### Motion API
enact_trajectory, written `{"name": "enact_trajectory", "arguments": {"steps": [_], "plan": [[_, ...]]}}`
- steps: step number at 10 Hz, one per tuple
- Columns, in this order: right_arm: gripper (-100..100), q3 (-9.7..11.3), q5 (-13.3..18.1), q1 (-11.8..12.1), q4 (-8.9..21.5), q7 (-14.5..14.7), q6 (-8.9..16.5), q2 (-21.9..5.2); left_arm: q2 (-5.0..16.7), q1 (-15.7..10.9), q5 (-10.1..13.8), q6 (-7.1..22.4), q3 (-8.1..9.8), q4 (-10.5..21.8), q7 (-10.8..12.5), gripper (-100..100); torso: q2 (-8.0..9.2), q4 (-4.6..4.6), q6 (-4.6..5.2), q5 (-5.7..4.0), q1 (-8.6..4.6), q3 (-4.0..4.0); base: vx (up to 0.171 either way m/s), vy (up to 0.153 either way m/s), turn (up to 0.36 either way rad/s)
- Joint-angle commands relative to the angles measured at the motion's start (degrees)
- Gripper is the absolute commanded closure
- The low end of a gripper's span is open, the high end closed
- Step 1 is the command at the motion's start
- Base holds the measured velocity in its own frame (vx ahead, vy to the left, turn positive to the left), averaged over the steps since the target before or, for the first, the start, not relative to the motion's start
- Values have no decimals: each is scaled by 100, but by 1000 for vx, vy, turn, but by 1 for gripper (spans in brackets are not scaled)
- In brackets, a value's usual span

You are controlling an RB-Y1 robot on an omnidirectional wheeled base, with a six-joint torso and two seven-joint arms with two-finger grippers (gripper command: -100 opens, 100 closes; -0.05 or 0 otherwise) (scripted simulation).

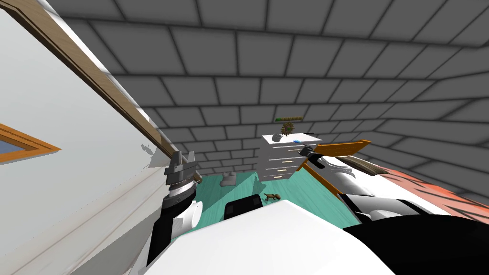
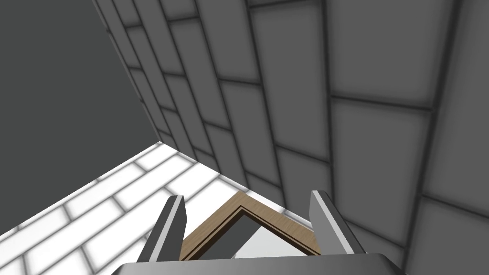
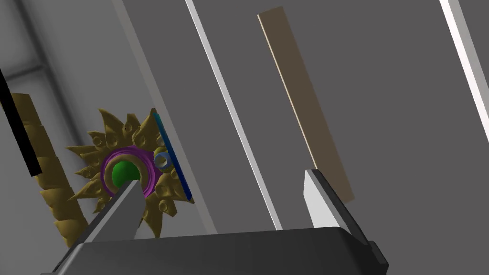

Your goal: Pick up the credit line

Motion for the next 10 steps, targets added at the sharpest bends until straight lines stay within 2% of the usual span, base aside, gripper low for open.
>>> {"name": "enact_trajectory", "arguments": {"steps": [1,2,6,8,10], "plan": [[-100,-75,106,-120,253,187,-11,-69,0,0,0,0,0,0,0,0,0,0,0,0,0,0,72,37,9],[-100,-75,106,-120,253,187,-11,-69,0,0,0,0,0,0,0,0,-1,-1,1,-1,-3,-2,36,11,1],[-100,-282,669,-423,879,742,139,-448,0,0,0,0,0,0,0,0,-6,-2,1,0,-1,-4,72,37,25],[-100,-282,669,-423,879,742,139,-448,0,0,0,0,0,0,0,0,2,-1,1,-2,-3,0,34,26,4],[-100,-358,882,-541,1112,952,189,-595,0,-1,0,0,0,0,0,0,17,3,2,-4,-11,9,37,21,23]]}}
